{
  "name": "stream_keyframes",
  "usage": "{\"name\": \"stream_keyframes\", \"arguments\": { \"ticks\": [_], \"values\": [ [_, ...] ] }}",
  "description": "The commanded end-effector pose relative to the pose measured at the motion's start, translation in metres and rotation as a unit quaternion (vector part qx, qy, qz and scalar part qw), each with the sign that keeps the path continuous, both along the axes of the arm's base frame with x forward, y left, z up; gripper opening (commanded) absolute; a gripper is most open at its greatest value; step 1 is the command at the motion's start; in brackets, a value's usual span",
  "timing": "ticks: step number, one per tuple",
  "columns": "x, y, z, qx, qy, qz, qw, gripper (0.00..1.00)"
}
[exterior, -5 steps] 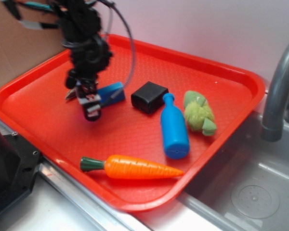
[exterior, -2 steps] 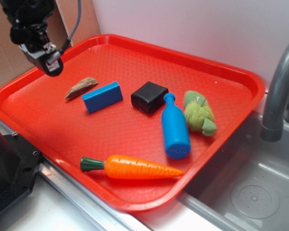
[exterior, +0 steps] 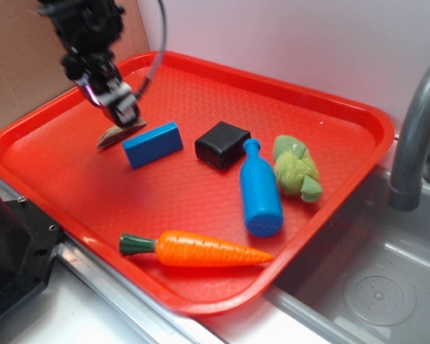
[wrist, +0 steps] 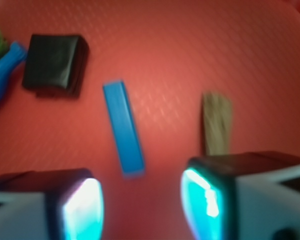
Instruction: Grab the blue block.
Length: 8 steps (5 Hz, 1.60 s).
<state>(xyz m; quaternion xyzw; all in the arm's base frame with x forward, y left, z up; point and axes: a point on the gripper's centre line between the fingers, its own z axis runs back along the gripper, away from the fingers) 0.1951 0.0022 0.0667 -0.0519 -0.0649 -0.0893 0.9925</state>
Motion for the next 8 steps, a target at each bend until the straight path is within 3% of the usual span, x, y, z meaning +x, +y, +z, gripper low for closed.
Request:
{"name": "stream_keyframes", "arguments": {
  "ticks": [1, 2, 3, 4, 5, 6, 7, 8],
  "values": [
    [0.009, -0.022, -0.037, -0.021, -0.013, -0.020, 0.999, 1.00],
    [0.007, -0.035, -0.047, -0.016, -0.007, -0.029, 0.999, 0.92],
    [0.002, -0.034, -0.052, -0.018, -0.002, -0.014, 1.000, 0.00],
    [-0.006, -0.028, -0.033, -0.016, -0.015, -0.005, 1.000, 0.00],
    [-0.027, -0.022, 0.016, 0.012, -0.055, 0.035, 0.998, 0.00],
    [-0.046, -0.018, 0.067, 0.017, -0.018, 0.107, 0.994, 0.00],
    [-0.046, -0.019, 0.118, 0.056, 0.070, 0.215, 0.973, 0.00],
    [-0.032, -0.021, 0.145, 0.062, 0.070, 0.247, 0.965, 0.00]
  ]
}}
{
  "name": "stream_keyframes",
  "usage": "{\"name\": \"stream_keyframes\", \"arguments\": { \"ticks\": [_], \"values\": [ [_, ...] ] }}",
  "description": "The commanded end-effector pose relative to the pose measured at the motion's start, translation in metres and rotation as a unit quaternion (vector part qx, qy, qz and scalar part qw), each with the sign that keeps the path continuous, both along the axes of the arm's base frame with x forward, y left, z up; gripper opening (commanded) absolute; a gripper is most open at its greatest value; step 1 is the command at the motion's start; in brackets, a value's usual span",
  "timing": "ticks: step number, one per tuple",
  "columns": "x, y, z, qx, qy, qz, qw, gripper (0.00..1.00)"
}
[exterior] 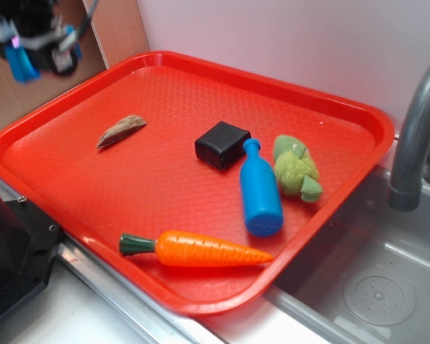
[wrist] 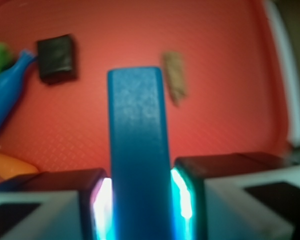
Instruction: Grab the blue block.
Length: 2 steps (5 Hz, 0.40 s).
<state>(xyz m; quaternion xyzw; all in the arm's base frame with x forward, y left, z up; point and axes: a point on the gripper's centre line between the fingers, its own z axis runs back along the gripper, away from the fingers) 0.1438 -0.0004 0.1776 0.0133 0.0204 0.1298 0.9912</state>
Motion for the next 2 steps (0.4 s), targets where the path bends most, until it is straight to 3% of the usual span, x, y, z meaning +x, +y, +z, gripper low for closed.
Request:
{"name": "stream_keyframes", "arguments": {
  "ticks": [1, 2],
  "values": [
    [0.024, -0.013, 0.044, 0.015, -0.048, 0.035, 0.998, 0.00],
    [0.019, -0.009, 0.029, 0.020, -0.034, 0.038, 0.999, 0.00]
  ]
}}
